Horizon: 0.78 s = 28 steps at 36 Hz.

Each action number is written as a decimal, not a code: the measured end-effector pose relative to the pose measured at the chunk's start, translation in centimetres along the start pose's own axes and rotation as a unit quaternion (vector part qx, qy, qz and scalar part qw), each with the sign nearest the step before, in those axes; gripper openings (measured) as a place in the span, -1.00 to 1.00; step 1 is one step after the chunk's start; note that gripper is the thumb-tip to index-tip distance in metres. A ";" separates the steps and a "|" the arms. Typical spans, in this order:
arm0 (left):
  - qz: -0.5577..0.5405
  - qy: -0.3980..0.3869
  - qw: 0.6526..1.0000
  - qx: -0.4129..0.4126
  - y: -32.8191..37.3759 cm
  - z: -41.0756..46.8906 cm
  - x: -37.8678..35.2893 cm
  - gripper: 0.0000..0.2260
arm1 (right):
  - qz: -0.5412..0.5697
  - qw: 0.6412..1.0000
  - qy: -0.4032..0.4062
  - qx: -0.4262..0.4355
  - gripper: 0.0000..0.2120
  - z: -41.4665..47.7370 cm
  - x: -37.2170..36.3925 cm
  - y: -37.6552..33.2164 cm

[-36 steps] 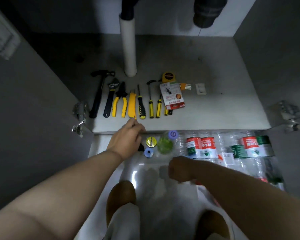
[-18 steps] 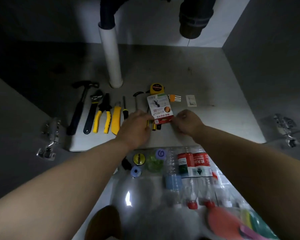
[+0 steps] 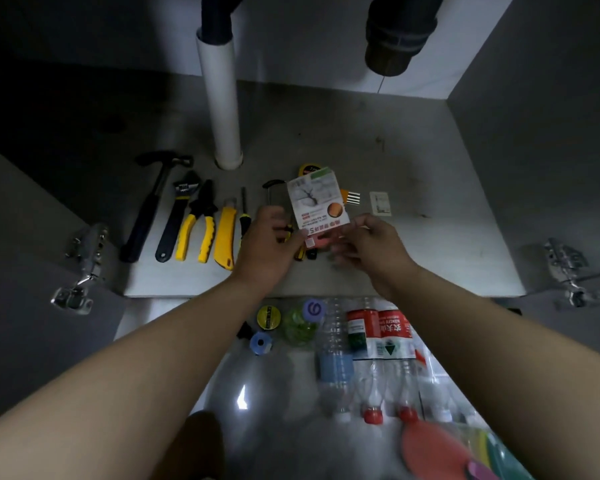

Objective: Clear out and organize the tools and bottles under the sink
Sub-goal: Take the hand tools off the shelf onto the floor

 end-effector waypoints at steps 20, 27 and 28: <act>0.103 -0.171 0.978 -0.061 3.6 -1.6 -8.0 -0.91 | -0.268 0.939 0.076 -0.202 -0.81 -8.5 22.1 7.7; 0.178 -0.202 0.957 -0.110 4.2 -1.9 -9.1 -0.86 | -0.317 0.907 0.160 -0.227 -0.76 -8.5 23.9 10.9; 0.185 -0.198 0.956 -0.114 4.3 -1.8 -9.0 -0.86 | -0.341 0.899 0.157 -0.224 -0.73 -8.3 23.8 10.8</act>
Point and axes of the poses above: each hand's wrist, its own z-axis towards the middle knuckle, its own x-axis out of the back of the hand, y = z × x, the point moved 8 cm from there along z, towards the middle knuckle, and after that the axes turned 2 degrees about -x, right-handed, at the moved point
